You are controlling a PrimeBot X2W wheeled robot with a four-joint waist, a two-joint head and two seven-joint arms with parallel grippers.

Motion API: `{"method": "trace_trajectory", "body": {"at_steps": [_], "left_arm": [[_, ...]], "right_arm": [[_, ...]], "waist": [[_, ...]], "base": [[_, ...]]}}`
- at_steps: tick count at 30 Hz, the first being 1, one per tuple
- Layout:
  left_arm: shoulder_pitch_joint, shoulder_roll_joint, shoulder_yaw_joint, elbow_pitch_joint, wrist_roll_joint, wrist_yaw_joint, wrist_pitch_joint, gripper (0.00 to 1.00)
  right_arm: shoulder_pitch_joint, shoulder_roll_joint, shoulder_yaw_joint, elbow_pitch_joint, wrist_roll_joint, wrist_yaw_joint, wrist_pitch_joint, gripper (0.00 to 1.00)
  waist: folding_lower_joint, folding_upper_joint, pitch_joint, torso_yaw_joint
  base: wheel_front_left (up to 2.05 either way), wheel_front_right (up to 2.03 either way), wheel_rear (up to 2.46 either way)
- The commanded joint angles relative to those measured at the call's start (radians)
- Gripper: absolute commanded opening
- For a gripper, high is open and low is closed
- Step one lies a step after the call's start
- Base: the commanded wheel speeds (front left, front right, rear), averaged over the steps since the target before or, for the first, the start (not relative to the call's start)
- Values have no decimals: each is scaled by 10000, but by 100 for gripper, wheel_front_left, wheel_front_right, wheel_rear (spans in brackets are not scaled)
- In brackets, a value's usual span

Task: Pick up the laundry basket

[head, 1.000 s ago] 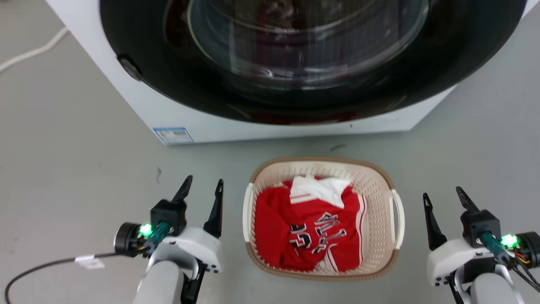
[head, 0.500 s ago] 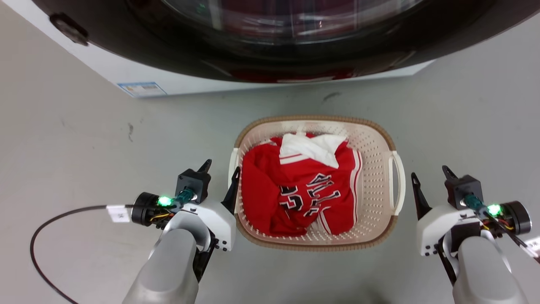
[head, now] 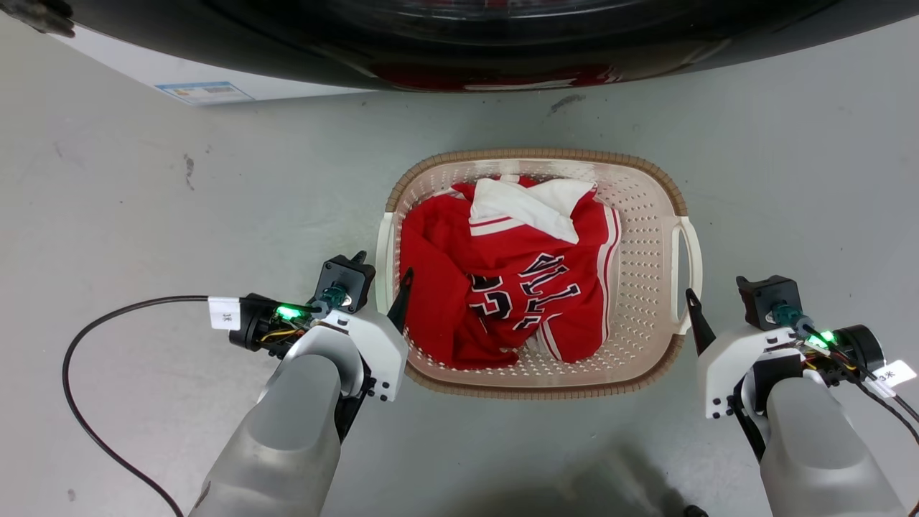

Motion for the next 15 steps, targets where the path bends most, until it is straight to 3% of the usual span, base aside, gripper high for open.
{"method": "trace_trajectory", "body": {"at_steps": [1,15], "left_arm": [[-135,15,-36,64,-67,42,-28,100],[-615,17,-437,706,-276,120,-28,100]], "right_arm": [[-191,-18,-31,97,7,-10,-19,100],[-869,32,50,1172,251,-10,-18,100]], "waist": [[-1,0,75,-16],[-1,0,806,-77]], "base": [[0,0,0],[0,0,0]]}}
